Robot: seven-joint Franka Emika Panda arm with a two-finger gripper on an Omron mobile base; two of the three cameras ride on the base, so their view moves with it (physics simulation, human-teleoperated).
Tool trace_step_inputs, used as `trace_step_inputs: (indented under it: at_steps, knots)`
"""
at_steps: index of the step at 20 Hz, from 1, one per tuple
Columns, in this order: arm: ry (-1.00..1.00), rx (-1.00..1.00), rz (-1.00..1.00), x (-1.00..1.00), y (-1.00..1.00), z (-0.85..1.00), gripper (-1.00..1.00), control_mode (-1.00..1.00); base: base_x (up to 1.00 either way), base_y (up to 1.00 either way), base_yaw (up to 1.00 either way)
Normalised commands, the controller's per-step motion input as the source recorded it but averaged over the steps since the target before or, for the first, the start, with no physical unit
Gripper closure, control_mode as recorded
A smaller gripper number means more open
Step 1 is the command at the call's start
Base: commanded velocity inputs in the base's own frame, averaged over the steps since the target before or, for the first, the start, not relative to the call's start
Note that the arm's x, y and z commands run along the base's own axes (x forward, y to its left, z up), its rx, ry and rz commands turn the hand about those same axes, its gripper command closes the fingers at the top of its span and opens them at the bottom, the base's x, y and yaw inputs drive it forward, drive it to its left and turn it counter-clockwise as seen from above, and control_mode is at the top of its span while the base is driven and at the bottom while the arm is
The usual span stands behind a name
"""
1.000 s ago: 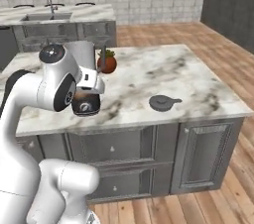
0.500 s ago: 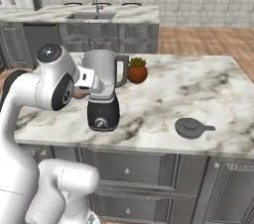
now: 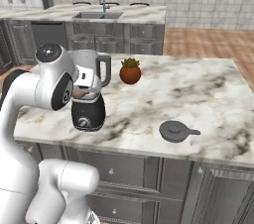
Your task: Grab the onions from the fridge, place them in the blender, close the lid, and turn on the blender to create a marinade.
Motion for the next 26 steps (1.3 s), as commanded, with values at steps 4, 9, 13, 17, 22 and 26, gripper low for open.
trace_step_inputs:
  at_steps: [4,9,13,17,22,26]
  knots:
    - [-0.14,0.0,0.01,0.21,0.11,0.37,1.0,-1.0,0.0,0.0,0.0]
    - [-0.14,0.0,0.0,0.25,0.23,0.81,1.0,-1.0,0.0,0.0,0.0]
    - [-0.04,-0.01,0.0,0.52,0.49,0.62,1.0,-1.0,0.0,0.0,0.0]
    - [0.07,-0.05,-0.01,0.54,0.42,0.12,1.0,-1.0,0.0,0.0,0.0]
    - [0.08,-0.04,-0.02,0.61,0.05,0.0,1.0,-1.0,0.0,0.0,0.0]
    - [0.06,-0.01,-0.04,0.68,0.0,-0.02,1.0,-1.0,0.0,0.0,0.0]
